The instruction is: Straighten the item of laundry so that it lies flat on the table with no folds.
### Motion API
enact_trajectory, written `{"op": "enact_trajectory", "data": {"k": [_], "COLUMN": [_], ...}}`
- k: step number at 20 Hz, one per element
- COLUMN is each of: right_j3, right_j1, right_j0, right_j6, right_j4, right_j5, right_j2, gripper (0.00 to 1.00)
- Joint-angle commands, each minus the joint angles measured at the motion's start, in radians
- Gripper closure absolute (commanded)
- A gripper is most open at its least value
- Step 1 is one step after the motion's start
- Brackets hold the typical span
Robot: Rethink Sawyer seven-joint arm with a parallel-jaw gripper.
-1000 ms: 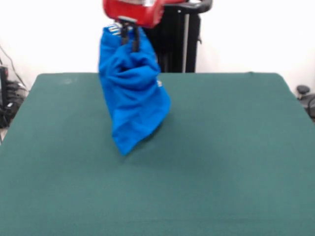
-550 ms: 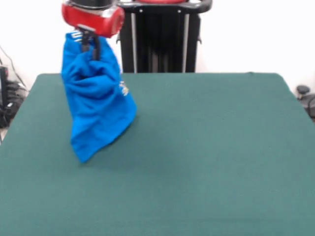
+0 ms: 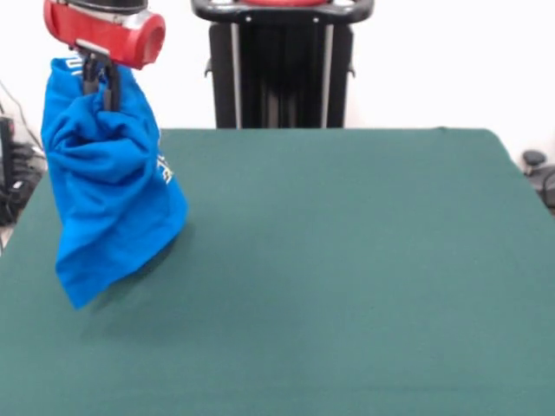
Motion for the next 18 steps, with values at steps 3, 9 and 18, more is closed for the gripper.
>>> {"op": "enact_trajectory", "data": {"k": [3,9,18], "right_j3": [-0.113,-0.121,0.05], "right_j1": [0.055,0.188,0.237], "right_j0": [0.251,0.395,0.379], "right_j6": [0.277,0.42,0.437], "right_j4": [-0.066,-0.072,0.169], "right_j5": [0.192,0.051,-0.057], "right_j2": [-0.063,-0.185,-0.032], "gripper": [1.0,1.0,1.0]}}
